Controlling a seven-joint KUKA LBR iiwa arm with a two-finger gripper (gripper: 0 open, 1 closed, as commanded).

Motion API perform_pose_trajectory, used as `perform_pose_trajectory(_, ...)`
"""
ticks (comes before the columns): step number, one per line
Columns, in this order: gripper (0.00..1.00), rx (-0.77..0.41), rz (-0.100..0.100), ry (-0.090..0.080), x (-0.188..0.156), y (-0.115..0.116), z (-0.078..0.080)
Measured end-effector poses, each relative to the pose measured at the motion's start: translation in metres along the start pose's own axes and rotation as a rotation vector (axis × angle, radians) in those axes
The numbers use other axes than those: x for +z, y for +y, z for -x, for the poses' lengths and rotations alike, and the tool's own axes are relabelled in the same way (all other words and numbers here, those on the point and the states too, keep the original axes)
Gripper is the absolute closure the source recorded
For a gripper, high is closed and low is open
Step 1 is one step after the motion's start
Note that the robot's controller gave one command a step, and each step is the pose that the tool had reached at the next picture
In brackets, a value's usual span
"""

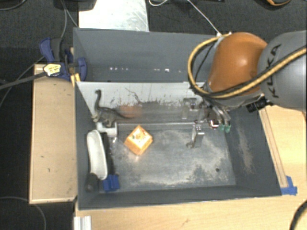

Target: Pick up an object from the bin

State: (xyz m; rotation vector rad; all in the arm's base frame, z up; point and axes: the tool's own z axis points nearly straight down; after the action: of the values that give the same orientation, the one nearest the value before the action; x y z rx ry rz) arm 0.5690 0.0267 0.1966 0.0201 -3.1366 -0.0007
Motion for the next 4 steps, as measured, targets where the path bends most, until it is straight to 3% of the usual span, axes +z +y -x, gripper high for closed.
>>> perform_pose_trajectory(1, 0.0, 0.001, 0.0, -0.009, -0.005, 0.0, 0.002)
perform_pose_trajectory(2, 0.0, 0.125, 0.003, 0.005, 0.13, 0.123, 0.018)
perform_pose_trajectory(3, 0.0, -0.05, -0.002, -0.019, 0.047, 0.039, 0.027)
perform_pose_trajectory(4, 0.0, 0.124, 0.004, 0.006, 0.13, 0.125, 0.018)
